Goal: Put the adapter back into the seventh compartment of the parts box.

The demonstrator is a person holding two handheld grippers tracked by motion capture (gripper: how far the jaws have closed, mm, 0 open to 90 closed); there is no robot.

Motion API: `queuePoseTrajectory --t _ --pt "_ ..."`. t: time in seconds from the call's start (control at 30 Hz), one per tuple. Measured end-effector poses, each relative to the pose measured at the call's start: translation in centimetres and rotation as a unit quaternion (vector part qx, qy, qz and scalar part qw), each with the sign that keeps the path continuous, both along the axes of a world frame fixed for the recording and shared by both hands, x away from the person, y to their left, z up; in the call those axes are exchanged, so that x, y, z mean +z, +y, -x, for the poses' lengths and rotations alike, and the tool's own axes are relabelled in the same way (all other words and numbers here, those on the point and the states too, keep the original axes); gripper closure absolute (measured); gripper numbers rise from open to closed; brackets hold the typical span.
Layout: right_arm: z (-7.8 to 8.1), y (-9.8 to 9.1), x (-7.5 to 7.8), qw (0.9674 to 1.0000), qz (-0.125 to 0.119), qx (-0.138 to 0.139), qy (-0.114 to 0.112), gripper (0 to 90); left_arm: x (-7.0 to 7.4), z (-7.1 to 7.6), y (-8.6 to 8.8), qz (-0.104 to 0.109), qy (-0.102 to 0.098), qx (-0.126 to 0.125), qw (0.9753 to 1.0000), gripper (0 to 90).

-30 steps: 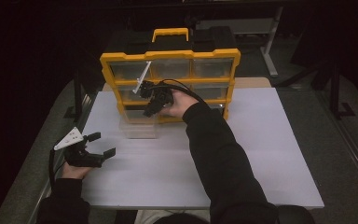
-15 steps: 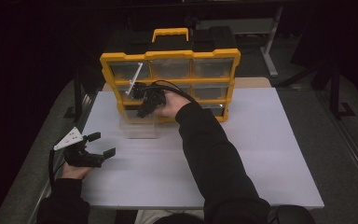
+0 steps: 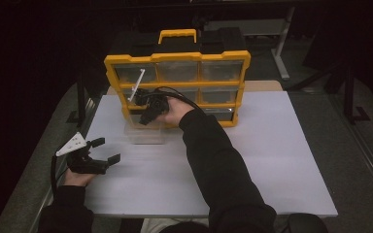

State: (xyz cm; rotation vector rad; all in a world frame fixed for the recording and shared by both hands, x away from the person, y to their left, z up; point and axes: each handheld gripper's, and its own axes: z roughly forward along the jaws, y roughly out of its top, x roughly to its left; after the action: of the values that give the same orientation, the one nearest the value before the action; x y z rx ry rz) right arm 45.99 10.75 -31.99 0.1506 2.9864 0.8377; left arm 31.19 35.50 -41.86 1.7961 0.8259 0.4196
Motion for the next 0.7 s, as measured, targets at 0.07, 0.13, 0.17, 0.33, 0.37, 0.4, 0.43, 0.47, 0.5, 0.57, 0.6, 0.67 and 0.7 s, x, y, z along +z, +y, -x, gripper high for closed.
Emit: queuePoseTrajectory --t 0.07,0.13,0.17,0.33,0.37,0.4,0.43,0.47,0.5,0.57,0.6,0.67,0.7 --pt "-0.2 0.2 -0.4 1.0 0.001 0.001 0.002 75.1 0.0 0.0 0.0 0.0 0.0 0.0 1.0 0.0" --pt "-0.3 0.3 -0.5 1.0 -0.001 0.005 0.001 75.0 0.0 0.0 0.0 0.0 0.0 0.0 1.0 0.0" --pt "-0.4 0.5 -0.8 1.0 0.002 0.008 -0.001 75.0 0.0 0.0 0.0 0.0 0.0 -0.001 1.0 0.0" --pt "-0.2 0.9 -1.4 0.9998 0.017 0.003 0.002 75.0 0.0 0.0 0.0 0.001 0.0 -0.002 1.0 0.0" --pt "-0.1 1.1 -1.5 0.9999 0.017 0.002 0.001 75.0 0.0 0.0 0.0 0.001 -0.001 -0.002 1.0 0.0" --pt "-0.1 1.1 -1.5 0.9999 0.017 0.002 0.001 75.0 0.0 0.0 0.0 0.001 -0.001 -0.002 1.0 0.0" --pt "-0.2 1.1 -1.5 0.9999 0.015 0.004 0.0 75.0 0.0 0.0 0.0 0.001 0.0 -0.001 1.0 0.0" --pt "-0.2 1.2 -1.6 0.9999 0.016 0.006 0.0 75.0 0.0 0.0 0.0 0.0 0.0 -0.002 1.0 0.0" --pt "-0.2 1.2 -1.6 0.9998 0.017 0.007 -0.001 75.0 0.0 0.0 0.0 0.0 0.0 -0.002 1.0 0.0" --pt "-0.2 1.3 -1.9 0.9998 0.019 0.009 -0.003 75.0 0.0 0.0 0.0 0.0 -0.001 -0.002 1.0 0.0" --pt "-0.2 1.3 -1.9 0.9998 0.019 0.009 -0.003 75.0 0.0 0.0 0.0 0.0 -0.001 -0.002 1.0 0.0" --pt "-0.2 1.3 -2.0 0.9998 0.018 0.009 0.001 74.5 0.0 0.0 0.0 0.001 0.0 -0.002 1.0 0.0" --pt "-0.1 1.3 -2.0 0.9998 0.018 0.003 -0.001 70.7 0.0 0.0 0.0 0.001 0.0 -0.002 1.0 0.0"
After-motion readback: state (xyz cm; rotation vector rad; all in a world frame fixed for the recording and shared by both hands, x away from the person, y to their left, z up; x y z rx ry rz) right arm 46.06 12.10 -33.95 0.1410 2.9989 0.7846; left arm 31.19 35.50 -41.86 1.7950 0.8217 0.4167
